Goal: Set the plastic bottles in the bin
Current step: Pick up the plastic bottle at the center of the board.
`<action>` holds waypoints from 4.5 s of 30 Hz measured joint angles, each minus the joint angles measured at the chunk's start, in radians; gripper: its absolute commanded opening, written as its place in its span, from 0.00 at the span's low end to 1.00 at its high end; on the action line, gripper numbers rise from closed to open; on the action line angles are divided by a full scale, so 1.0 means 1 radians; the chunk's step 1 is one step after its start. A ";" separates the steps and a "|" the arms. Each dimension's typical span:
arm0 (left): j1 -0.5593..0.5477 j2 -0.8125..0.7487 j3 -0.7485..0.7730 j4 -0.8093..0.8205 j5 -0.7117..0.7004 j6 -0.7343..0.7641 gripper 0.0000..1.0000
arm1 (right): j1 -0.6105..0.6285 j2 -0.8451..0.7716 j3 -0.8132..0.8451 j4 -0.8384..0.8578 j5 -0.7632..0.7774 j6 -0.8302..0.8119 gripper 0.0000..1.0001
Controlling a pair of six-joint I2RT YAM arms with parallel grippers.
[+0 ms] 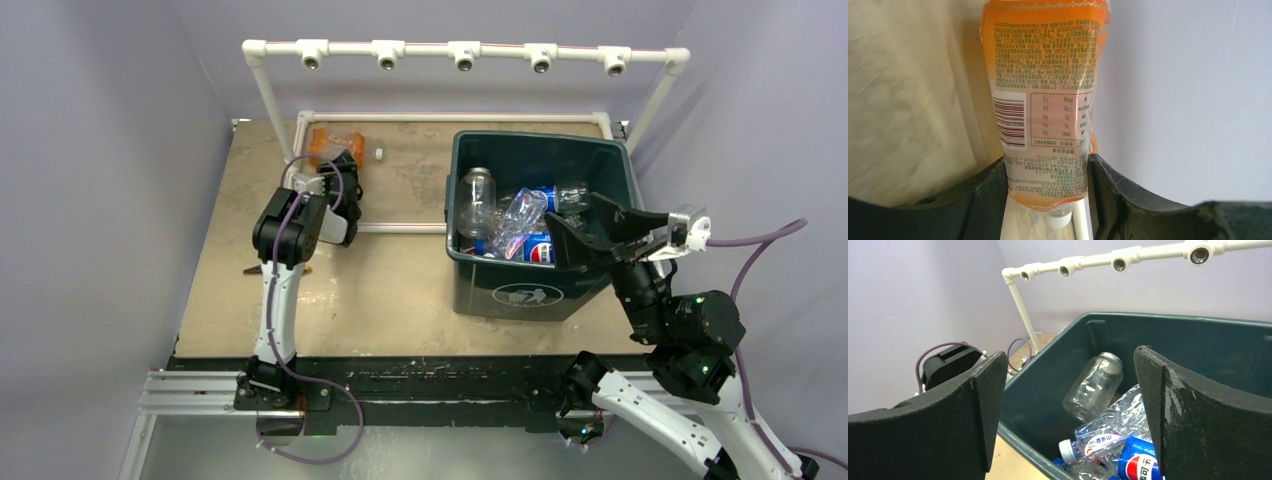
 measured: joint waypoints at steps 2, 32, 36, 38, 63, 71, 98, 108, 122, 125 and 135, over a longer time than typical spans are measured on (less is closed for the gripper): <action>-0.017 -0.047 -0.085 0.029 0.003 0.000 0.00 | 0.000 -0.005 0.000 0.000 0.000 0.008 0.96; -0.310 -1.753 -0.836 -0.627 0.089 0.298 0.00 | 0.000 0.149 0.037 0.035 -0.229 0.133 0.98; -0.310 -1.820 -0.644 -0.900 0.204 0.436 0.00 | 0.000 0.199 0.072 0.016 -0.275 0.157 0.99; -0.310 -1.821 -0.533 -1.008 0.291 0.528 0.00 | 0.000 0.224 0.095 0.008 -0.301 0.170 0.99; -0.311 -2.073 -0.518 -1.022 1.183 0.861 0.00 | 0.018 0.427 0.071 0.209 -0.744 0.323 0.99; -0.311 -2.056 -0.531 -0.981 1.200 0.829 0.00 | 0.156 0.505 0.123 0.241 -0.739 0.316 0.99; -0.311 -2.004 -0.552 -0.804 1.268 0.740 0.00 | 0.172 0.663 0.289 0.235 -0.809 0.293 0.98; -0.310 -1.982 -0.552 -0.799 1.268 0.734 0.00 | 0.172 0.727 0.356 0.177 -0.884 0.291 0.59; -0.315 -2.033 -0.509 -0.961 1.112 0.807 0.92 | 0.168 0.666 0.325 0.203 -0.883 0.304 0.25; -0.314 -2.070 -0.510 -0.983 1.052 0.820 0.92 | 0.171 0.537 0.248 0.257 -0.824 0.277 0.24; -0.314 -2.104 -0.512 -1.048 0.921 0.884 0.91 | 0.172 0.283 0.224 0.349 -0.519 0.121 0.21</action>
